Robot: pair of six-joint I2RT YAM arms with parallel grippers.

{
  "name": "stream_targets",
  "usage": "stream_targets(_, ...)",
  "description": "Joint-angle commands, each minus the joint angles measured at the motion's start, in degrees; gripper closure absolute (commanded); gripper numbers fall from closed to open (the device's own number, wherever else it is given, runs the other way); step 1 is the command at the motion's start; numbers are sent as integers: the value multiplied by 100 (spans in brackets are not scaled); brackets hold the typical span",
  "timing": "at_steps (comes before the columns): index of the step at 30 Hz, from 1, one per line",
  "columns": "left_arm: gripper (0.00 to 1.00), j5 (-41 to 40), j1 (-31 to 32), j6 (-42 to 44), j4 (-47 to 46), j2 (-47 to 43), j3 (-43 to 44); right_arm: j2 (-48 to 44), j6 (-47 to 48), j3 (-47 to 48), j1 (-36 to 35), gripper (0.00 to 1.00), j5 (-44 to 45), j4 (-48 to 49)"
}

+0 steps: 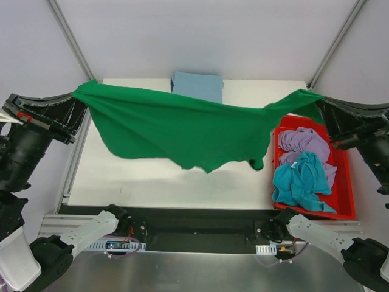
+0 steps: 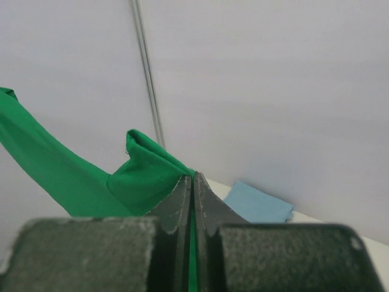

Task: Fold and stack the t-shirts
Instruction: Flatten out the tshirt

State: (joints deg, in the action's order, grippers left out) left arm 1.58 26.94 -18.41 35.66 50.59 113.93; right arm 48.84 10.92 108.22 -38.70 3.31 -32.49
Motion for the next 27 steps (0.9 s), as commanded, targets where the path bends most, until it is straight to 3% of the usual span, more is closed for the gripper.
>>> stream_targets(1,100,861,-13,189,-288,214,244,266,-99,716,20,99,-71,-354)
stream_targets(10,100,-1264,-13,469,-314,1101,-265,1644,1341,894,29,99,2838,383)
stream_targets(13,94,-2598,-22,602,-314,1750,-634,2530,1790,701,335,100,3543,839)
stream_targets(15,92,-3189,-135,585,-297,2321,-1011,3163,1686,621,800,100,2970,815)
stream_targets(18,88,-3139,-478,94,-279,3129,-1548,4052,1274,323,1197,99,2097,928)
stream_targets(19,83,-2999,-592,-38,-279,3411,-1645,4429,1220,261,1259,99,1947,1007)
stream_targets(21,65,-2831,-821,-101,-270,4279,-1506,5385,1141,383,1312,99,1953,1148)
stream_targets(22,64,-2717,-900,-49,-218,4693,-1340,5773,1141,584,1338,98,1919,1131)
stream_targets(23,57,-2499,-1005,-31,26,5184,-1008,6204,1158,829,1330,90,1858,1053)
stream_targets(24,44,-2279,-1067,-83,368,5581,-561,6556,1080,1136,1321,77,1892,791)
stream_targets(25,22,-2207,-1120,-162,780,5976,-173,6925,992,1566,1321,53,1814,449)
stream_targets(26,3,-2302,-1147,-197,1072,6215,127,7198,904,1866,1321,36,1709,115)
stream_targets(27,1,-2451,-1156,-206,1170,6348,260,7332,816,2086,1295,24,1751,-54)
